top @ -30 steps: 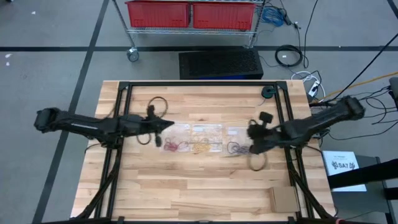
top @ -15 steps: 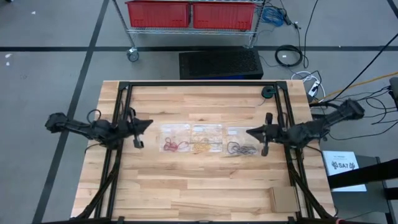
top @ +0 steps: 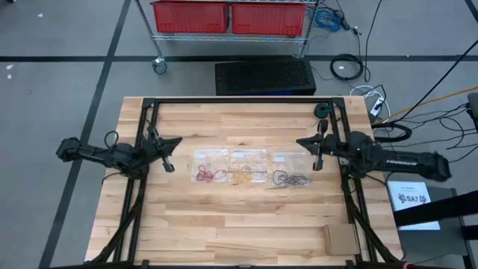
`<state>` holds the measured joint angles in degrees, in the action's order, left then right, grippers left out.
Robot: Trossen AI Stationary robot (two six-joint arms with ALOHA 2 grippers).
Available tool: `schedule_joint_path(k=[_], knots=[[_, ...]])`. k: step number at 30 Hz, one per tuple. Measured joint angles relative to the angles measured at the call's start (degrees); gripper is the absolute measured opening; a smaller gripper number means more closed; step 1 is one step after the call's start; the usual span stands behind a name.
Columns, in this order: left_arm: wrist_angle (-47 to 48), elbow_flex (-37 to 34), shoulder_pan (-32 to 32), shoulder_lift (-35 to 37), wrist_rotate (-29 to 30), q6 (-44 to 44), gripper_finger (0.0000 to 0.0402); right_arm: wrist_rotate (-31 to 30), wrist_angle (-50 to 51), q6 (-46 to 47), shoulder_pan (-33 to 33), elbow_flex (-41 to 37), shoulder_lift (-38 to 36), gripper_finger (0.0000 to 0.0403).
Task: Sort rubber bands
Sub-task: Return to Home Position
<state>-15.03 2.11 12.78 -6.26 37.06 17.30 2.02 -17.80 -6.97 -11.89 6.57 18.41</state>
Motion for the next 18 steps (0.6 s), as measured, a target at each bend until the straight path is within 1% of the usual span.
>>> schedule_joint_path(k=[3, 5, 8, 9, 11, 13, 15, 16, 18], knots=[[0.7, -0.9, 1.0, 1.1, 1.5, -0.5, 0.0002, 0.3, 4.6, -1.5, -0.1, 0.0, -5.6, 0.0], [1.6, -0.9, 2.4, 2.0, 4.2, -0.5, 0.0002, -0.2, 8.1, -1.4, -0.1, -0.7, -10.2, 0.0], [3.6, -0.9, 4.8, 3.7, 7.7, -0.5, 0.0002, -1.1, 8.2, -1.6, -0.3, -5.8, -17.6, 0.0], [3.2, -1.4, 5.5, 4.2, 8.3, -0.5, 0.0002, -2.4, 10.2, -1.8, -0.6, -5.9, -18.3, 0.0], [4.7, -1.6, 6.6, 5.3, 8.8, -1.7, 0.0002, -2.8, 8.2, -0.2, -1.1, -5.8, -18.2, 0.0], [6.8, -1.6, 7.2, 5.6, 9.0, -3.0, 0.0002, -0.4, 7.9, 1.7, -1.2, -5.7, -16.9, 0.0], [7.4, -1.6, 7.1, 5.4, 8.9, -3.4, 0.0002, -0.5, 10.8, 2.9, -1.1, -5.9, -16.1, 0.0], [7.5, -1.6, 6.9, 5.3, 8.9, -3.2, 0.0002, -1.5, 12.1, 3.3, -1.2, -5.9, -15.7, 0.0], [6.1, -1.6, 5.9, 5.3, 8.8, -1.2, 0.0002, -5.4, 14.3, 3.8, -1.2, -5.9, -15.0, 0.0]])
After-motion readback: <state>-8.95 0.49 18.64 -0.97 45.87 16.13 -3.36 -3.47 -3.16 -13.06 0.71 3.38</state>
